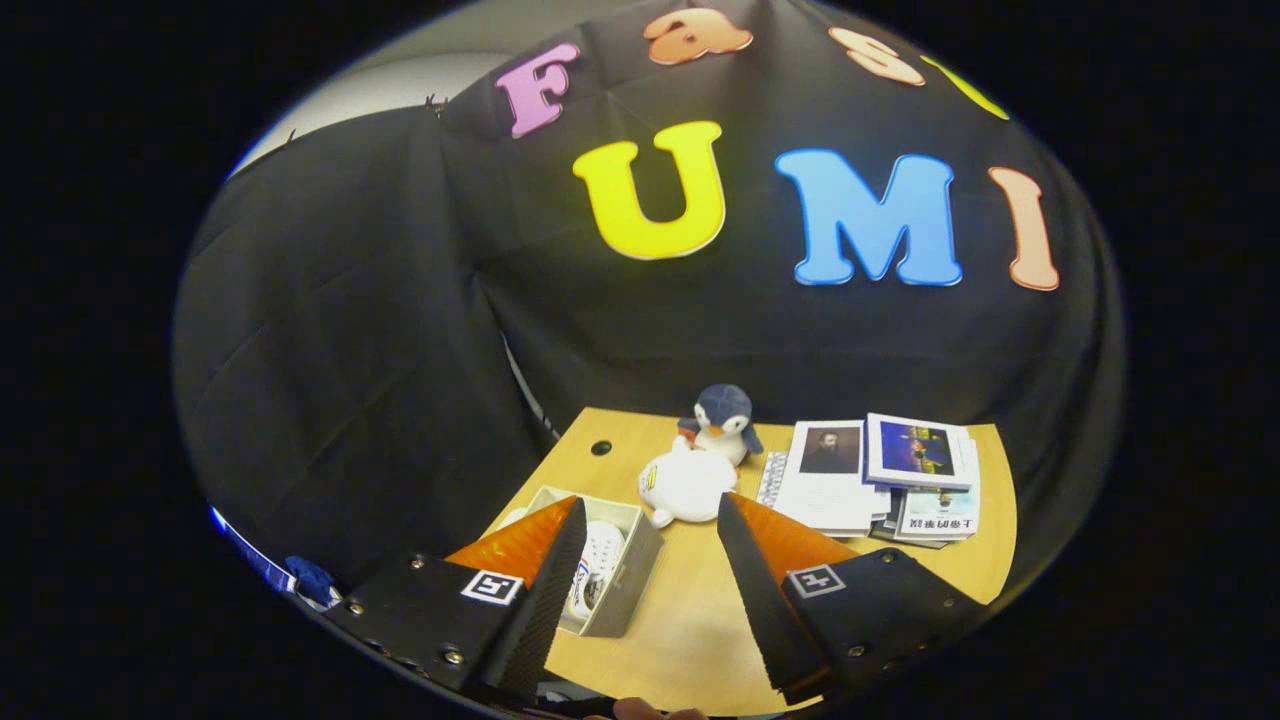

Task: Open the storage box then place both shoes into the box .Put the left shoe in first, then the right shoe, with the right side of both shoes facing outward in a uniform manner.

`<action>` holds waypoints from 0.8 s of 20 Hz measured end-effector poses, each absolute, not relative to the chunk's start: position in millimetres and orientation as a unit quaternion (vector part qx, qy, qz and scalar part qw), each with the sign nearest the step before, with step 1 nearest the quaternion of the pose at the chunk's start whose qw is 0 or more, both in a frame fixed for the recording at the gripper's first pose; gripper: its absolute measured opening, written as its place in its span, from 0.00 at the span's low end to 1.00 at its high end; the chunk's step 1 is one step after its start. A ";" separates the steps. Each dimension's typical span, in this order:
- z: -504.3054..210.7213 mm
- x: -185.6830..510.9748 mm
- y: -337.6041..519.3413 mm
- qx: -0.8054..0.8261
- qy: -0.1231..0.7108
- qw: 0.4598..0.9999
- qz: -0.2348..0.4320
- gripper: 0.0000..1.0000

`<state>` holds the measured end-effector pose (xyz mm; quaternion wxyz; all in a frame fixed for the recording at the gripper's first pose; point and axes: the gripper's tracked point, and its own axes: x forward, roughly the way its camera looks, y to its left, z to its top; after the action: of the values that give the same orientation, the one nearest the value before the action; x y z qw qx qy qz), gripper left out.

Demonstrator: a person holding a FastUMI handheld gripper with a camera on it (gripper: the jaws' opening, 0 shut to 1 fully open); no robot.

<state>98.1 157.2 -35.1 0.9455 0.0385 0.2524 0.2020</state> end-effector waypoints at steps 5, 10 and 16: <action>32.3 60.8 92.2 0.024 0.110 0.987 0.114 0.90; 37.3 34.2 64.9 0.011 0.034 0.997 0.076 0.95; 40.2 5.0 55.0 0.008 -0.002 0.998 0.056 0.95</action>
<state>5.0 55.0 40.2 0.9984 0.0076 -0.0016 0.0557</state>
